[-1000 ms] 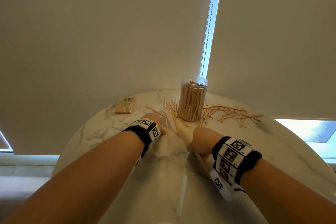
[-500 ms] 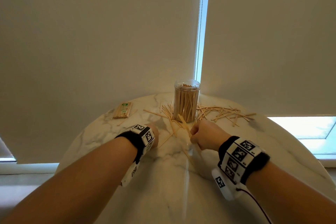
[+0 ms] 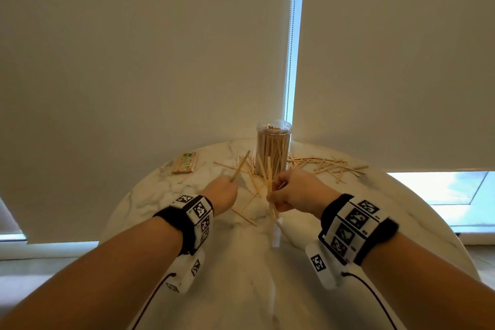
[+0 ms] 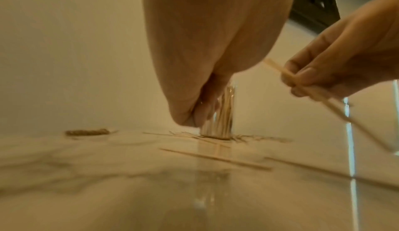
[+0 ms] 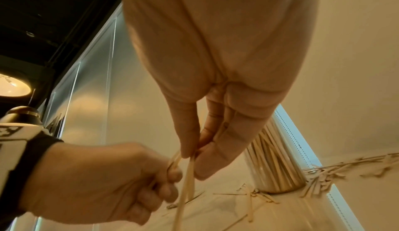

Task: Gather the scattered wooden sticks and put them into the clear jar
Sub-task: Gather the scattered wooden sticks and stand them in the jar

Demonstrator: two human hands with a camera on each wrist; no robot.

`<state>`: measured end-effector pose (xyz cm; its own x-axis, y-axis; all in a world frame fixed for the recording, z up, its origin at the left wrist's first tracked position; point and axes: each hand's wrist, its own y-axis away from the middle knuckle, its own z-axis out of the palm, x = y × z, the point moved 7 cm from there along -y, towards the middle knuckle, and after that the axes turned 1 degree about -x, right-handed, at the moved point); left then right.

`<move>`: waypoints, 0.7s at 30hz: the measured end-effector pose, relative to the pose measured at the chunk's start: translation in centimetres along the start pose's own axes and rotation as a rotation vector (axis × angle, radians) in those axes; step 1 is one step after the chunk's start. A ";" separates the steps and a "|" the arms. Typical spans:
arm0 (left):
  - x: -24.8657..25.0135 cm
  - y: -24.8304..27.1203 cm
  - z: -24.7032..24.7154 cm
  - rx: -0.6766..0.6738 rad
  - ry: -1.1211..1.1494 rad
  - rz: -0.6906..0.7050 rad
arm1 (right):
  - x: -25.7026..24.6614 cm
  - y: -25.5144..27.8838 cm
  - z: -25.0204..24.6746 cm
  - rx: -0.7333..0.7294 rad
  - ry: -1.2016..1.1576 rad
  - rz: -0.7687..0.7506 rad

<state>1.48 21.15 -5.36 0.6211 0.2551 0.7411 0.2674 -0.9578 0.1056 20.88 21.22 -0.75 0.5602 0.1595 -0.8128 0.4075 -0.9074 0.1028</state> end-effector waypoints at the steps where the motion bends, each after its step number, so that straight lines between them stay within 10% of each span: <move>1: 0.5 0.6 0.2 -0.013 0.167 -0.009 | -0.4 0.1 0.2 0.004 -0.027 -0.020; 5: 3.5 3.2 2.7 -0.257 0.434 -0.006 | -2.5 0.9 1.4 0.028 -0.085 -0.149; 10: 3.4 3.0 0.9 -0.102 0.274 0.072 | -2.7 0.9 2.2 0.001 -0.153 -0.106; 16: 2.1 2.1 -2.2 -0.035 -0.310 0.096 | 1.7 0.7 2.2 -0.118 0.787 0.191; 21: 0.8 1.1 0.7 -0.214 -0.563 0.103 | 3.2 -0.1 2.1 -0.229 0.951 0.236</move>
<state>2.83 20.38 -5.10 0.9454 0.1349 0.2965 0.0678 -0.9718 0.2260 21.12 21.04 -4.62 0.9469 0.3204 0.0278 0.2847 -0.8753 0.3909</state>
